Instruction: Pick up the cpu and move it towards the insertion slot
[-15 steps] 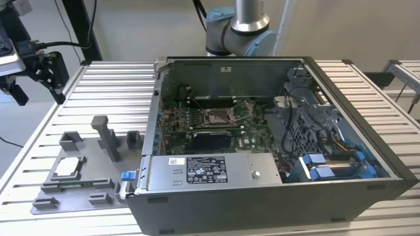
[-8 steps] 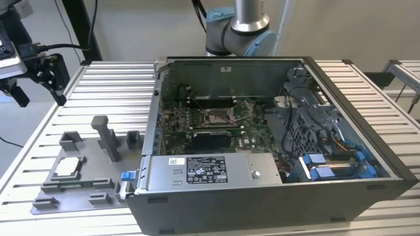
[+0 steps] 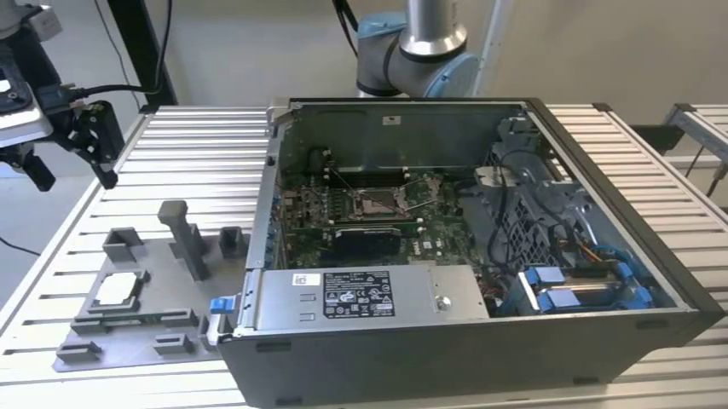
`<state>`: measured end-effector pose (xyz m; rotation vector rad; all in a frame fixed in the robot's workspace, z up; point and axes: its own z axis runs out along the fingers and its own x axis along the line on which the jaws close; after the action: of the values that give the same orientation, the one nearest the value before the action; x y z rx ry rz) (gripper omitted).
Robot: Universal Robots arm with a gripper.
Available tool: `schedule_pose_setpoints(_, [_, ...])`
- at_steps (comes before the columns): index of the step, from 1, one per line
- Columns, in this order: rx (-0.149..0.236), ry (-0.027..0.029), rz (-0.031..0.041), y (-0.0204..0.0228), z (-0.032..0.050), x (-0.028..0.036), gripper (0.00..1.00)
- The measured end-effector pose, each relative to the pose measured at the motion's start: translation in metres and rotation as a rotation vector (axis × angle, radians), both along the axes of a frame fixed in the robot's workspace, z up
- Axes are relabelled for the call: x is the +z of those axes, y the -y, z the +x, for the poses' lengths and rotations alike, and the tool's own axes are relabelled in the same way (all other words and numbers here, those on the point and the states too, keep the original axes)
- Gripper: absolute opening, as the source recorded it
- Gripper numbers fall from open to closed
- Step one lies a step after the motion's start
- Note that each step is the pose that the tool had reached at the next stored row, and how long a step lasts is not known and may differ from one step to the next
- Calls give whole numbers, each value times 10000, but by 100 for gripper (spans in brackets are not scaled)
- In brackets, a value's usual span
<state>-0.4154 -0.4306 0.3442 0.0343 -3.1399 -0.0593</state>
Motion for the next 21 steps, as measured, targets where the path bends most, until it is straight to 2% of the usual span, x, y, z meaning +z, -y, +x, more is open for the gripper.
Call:
schedule_pose_setpoints(12, [0, 0, 0, 0, 0, -27, 100])
schedule_pose_setpoints(21, [0, 1, 0, 0, 0, -91, 100])
